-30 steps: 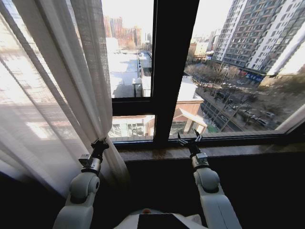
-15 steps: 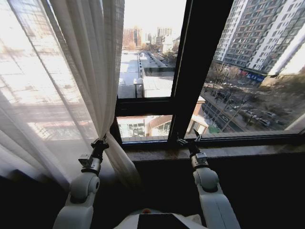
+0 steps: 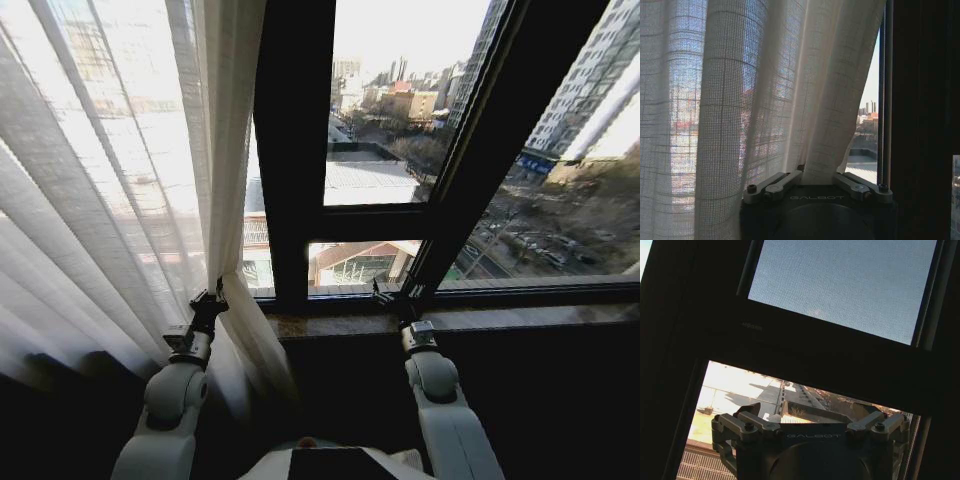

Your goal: Open the curtains by pulling them apart, changing their state from closed to fully open.

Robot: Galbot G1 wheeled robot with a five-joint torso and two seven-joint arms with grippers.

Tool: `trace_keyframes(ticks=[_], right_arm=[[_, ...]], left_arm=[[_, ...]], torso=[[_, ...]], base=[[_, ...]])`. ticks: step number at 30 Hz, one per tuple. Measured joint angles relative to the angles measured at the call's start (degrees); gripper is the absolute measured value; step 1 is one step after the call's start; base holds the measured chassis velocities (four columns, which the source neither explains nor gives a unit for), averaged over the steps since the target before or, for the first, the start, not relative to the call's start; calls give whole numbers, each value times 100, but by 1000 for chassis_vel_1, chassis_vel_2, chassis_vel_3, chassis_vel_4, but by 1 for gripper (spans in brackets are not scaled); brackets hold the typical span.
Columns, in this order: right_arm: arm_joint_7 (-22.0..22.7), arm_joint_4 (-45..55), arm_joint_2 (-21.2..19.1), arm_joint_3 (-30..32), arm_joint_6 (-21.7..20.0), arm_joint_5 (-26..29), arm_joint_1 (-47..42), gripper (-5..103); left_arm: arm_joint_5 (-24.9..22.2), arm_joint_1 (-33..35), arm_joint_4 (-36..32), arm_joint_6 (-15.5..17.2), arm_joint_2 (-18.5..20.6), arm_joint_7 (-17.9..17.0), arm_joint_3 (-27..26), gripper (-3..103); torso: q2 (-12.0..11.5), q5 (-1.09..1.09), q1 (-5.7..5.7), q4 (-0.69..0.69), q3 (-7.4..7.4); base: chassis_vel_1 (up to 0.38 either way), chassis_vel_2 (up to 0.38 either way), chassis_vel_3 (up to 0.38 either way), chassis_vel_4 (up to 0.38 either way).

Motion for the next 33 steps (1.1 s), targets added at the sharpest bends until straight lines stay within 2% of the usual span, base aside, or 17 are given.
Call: trace_keyframes(ticks=[33], right_arm=[[-5,-2,9,4,21,-23,-25,100]], left_arm=[[64,22,16,-33,-64,26,12,0]], torso=[[0,1,-1,-1,0]], base=[[171,174,-171,-167]])
